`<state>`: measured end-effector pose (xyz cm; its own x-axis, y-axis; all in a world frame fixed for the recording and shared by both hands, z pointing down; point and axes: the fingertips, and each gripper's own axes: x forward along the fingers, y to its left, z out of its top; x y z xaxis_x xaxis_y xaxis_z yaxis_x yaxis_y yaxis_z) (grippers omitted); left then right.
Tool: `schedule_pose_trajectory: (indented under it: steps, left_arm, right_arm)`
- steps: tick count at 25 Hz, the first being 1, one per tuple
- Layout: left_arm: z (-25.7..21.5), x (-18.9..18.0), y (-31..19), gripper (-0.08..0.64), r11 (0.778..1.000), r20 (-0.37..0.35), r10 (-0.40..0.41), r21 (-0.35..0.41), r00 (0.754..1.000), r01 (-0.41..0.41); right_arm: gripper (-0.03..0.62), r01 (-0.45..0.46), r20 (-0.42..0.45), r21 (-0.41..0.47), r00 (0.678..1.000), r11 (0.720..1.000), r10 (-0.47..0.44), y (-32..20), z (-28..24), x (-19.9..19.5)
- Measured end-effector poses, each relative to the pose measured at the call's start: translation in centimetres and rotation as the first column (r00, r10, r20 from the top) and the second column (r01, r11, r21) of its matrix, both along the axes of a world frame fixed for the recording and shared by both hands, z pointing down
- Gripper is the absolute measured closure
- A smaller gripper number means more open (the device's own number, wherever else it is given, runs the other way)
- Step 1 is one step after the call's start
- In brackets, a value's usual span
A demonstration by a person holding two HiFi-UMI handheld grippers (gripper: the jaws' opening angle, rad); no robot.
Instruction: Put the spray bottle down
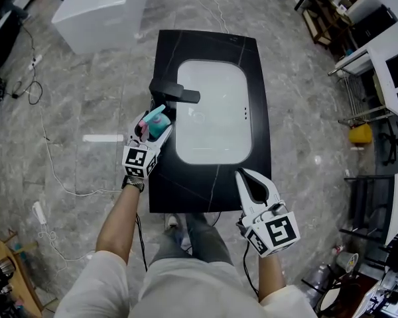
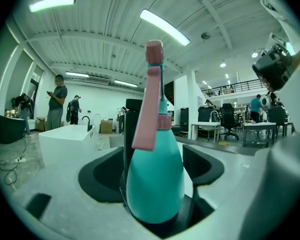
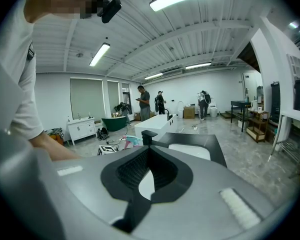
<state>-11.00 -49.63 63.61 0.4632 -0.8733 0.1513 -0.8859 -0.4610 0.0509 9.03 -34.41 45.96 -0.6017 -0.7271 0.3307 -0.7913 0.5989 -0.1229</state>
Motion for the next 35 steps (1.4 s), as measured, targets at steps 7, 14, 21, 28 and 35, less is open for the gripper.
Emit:
schedule_pose_trajectory:
  steps: [7, 14, 21, 28, 35]
  left_arm:
    - [-0.2, -0.6, 2.5, 0.192, 1.000, 0.046, 0.024, -0.013, 0.999, -0.024]
    - [-0.8, -1.2, 5.6, 0.193, 0.999, 0.074, 0.035, -0.026, 0.997, -0.033]
    - [-2.7, -2.5, 9.6, 0.223, 0.999, 0.090, 0.039, -0.003, 0.995, -0.039]
    - [-6.8, -2.7, 13.4, 0.272, 0.997, 0.098, 0.054, 0.041, 0.994, -0.058]
    - [-11.3, -2.1, 17.2, 0.346, 0.993, 0.080, 0.096, 0.062, 0.992, -0.101]
  right_arm:
    - [0.586, 0.003, 0.000, 0.018, 1.000, 1.000, -0.003, 1.6, -0.4, -0.6]
    - [0.586, -0.009, 0.000, 0.049, 1.000, 0.999, 0.009, 4.0, -1.5, -0.7]
    - [0.586, -0.031, -0.005, 0.091, 0.999, 0.995, 0.032, 6.4, -3.0, -0.8]
    - [0.586, -0.058, 0.007, 0.122, 0.998, 0.991, 0.058, 8.8, -5.1, -1.0]
    - [0.586, -0.063, 0.009, 0.159, 0.998, 0.985, 0.063, 11.0, -6.9, -2.3]
